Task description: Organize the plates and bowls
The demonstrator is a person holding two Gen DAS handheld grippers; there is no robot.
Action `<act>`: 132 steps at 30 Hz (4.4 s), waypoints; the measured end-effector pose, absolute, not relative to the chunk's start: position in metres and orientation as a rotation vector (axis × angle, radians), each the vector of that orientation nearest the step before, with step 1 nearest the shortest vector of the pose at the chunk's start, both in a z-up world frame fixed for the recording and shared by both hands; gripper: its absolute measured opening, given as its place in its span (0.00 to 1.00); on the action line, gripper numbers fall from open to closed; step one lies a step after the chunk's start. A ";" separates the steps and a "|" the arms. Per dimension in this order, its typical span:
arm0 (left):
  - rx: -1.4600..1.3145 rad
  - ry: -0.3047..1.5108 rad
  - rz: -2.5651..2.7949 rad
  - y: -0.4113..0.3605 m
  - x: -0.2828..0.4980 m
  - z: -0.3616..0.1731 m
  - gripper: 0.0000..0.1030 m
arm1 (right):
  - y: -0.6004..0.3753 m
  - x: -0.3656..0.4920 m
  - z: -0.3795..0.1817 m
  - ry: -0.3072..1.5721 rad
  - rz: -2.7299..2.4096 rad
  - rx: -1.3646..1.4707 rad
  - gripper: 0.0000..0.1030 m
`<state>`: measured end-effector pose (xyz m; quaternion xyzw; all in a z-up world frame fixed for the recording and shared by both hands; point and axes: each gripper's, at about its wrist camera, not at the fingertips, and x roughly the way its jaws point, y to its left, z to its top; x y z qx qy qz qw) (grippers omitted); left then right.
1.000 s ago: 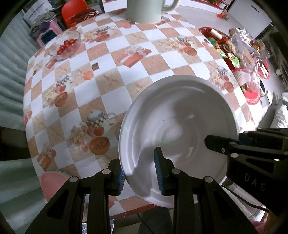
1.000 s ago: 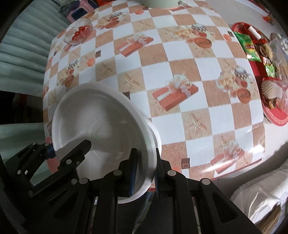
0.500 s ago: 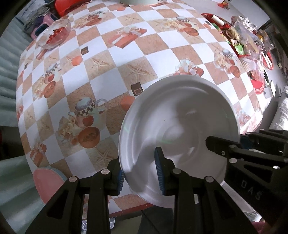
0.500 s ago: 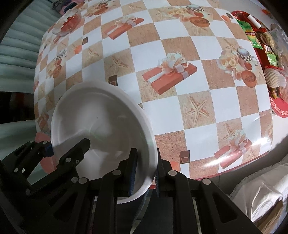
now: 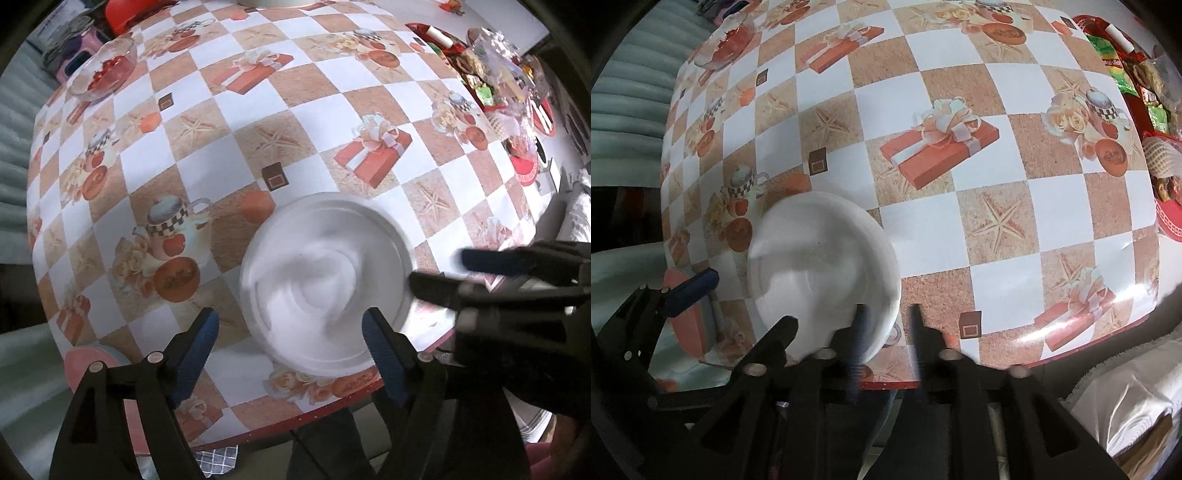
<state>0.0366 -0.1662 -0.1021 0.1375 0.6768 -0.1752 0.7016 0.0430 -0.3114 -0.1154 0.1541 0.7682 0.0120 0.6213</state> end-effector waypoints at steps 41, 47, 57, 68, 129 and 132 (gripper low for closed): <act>0.201 1.528 -0.271 -0.109 0.036 -0.092 1.00 | -0.312 0.032 -0.104 1.789 -0.004 0.323 1.00; 0.211 1.535 -0.270 -0.112 0.036 -0.094 1.00 | -0.315 0.029 -0.107 1.797 -0.012 0.331 1.00; 0.232 1.547 -0.276 -0.117 0.036 -0.100 1.00 | -0.320 0.028 -0.113 1.814 -0.017 0.344 1.00; 0.239 1.569 -0.273 -0.119 0.037 -0.110 1.00 | -0.322 0.027 -0.125 1.845 -0.024 0.341 1.00; 0.105 1.691 -0.329 -0.129 0.072 -0.212 0.38 | -0.289 0.056 -0.209 1.906 0.134 0.385 0.21; 0.113 1.682 -0.323 -0.127 0.069 -0.211 0.37 | -0.277 0.054 -0.208 1.919 0.138 0.362 0.21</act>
